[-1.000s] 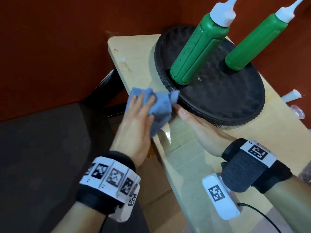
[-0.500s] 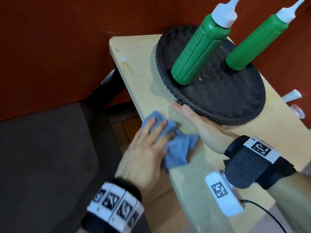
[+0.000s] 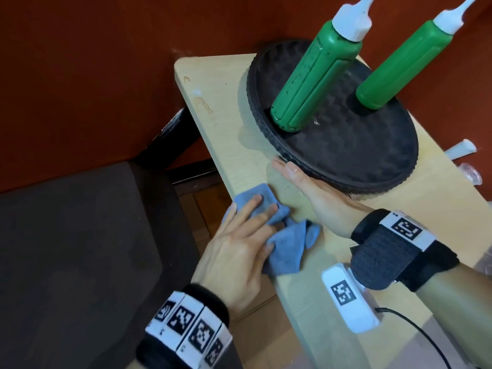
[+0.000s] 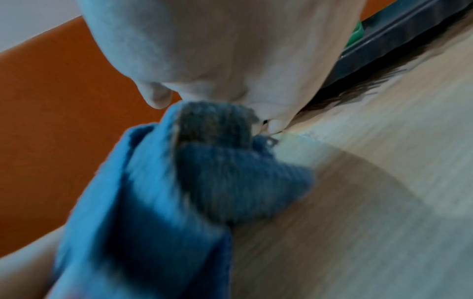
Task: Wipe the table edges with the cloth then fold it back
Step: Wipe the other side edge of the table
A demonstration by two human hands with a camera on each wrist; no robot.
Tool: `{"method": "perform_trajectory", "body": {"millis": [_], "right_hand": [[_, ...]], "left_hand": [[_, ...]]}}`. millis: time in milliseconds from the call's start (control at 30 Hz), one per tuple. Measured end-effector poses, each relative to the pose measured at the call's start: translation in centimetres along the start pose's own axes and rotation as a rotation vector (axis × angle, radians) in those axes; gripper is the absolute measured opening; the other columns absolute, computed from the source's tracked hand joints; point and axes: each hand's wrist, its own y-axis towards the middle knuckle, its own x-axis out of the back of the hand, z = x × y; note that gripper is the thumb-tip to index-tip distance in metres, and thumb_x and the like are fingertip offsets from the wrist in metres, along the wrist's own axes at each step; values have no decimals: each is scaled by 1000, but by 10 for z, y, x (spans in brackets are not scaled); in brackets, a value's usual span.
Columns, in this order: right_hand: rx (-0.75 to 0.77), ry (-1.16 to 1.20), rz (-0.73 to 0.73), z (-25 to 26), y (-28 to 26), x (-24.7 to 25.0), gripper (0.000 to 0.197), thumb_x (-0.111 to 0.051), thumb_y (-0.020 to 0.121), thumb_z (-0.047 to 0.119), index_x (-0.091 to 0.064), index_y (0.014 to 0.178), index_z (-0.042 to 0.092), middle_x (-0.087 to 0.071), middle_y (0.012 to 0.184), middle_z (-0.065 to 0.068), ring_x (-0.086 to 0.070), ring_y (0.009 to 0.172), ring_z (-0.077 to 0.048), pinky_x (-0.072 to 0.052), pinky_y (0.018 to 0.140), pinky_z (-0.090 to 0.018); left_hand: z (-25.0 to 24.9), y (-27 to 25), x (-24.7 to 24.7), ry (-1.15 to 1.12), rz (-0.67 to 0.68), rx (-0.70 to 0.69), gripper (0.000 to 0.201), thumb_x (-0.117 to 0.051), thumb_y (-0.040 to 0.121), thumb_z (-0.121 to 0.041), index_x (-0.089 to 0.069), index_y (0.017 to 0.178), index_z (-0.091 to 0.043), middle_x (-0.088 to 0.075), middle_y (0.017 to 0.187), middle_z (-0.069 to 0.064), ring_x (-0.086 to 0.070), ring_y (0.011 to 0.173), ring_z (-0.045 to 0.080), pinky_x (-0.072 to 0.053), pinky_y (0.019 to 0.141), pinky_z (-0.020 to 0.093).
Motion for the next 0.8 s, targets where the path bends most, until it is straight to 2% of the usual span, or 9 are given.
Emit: {"method": "perform_trajectory", "body": {"millis": [67,233,400,500,600,633,700,733,800], "right_hand": [[2,4,7,-1,0,-1,59,-18,90,65,-27,144,43,-20,150,32,-13,136,16,-6,112,-16],[3,31,7,-3,1,-1,56,-20,93,61,-29,144,40,-24,150,30,-15,136,17,-7,114,-16],[-4,27,11,-2,1,0,58,-19,91,62,-27,144,41,-20,150,32,-13,136,17,-5,115,-17],[-18,6,16,2,-3,2,52,-17,93,58,-26,143,46,-20,145,38,-14,135,15,-6,112,-18],[-74,47,-15,4,-8,4,53,-18,92,61,-28,141,45,-21,128,45,-17,125,18,-9,107,-15],[-71,48,-17,2,-8,4,56,-18,89,65,-29,141,46,-21,132,43,-16,126,20,-8,108,-14],[-55,15,-15,-1,-7,3,59,-16,86,72,-28,140,51,-20,141,41,-14,129,21,-6,107,-12],[-47,7,-7,-1,-6,2,60,-16,85,72,-28,140,51,-21,144,39,-14,131,20,-6,109,-14],[-52,11,6,-2,-5,2,61,-16,86,71,-27,141,49,-25,146,35,-16,134,17,-8,113,-19]], "left_hand": [[2,-3,2,4,26,-11,39,-34,98,-30,-56,131,-26,-41,148,-13,-15,147,8,-16,120,40],[14,29,10,55,-44,85,43,-35,97,-28,-50,137,-25,-41,149,-10,-18,146,14,-21,117,46],[-3,-6,11,-114,44,-50,38,-34,98,-32,-53,132,-30,-45,145,-16,-19,145,3,-18,120,41],[4,6,19,-490,-150,99,39,-40,95,-38,-50,132,-30,-50,141,-10,-35,139,5,-27,117,41],[31,36,30,-740,-401,259,56,-42,92,-41,-50,136,-8,-55,137,7,-47,133,20,-35,111,50],[39,46,34,-727,-422,275,57,-41,93,-42,-48,138,-7,-52,140,9,-45,134,21,-34,112,50],[45,66,39,-582,-367,281,50,-40,93,-44,-51,136,-20,-36,151,-1,-25,144,16,-18,118,44],[46,73,37,-397,-296,263,42,-40,94,-42,-51,132,-29,-27,153,-8,-10,147,15,-8,118,37],[49,84,33,-65,-187,235,39,-43,97,-32,-51,135,-27,-16,158,-7,10,147,20,0,113,31]]}}
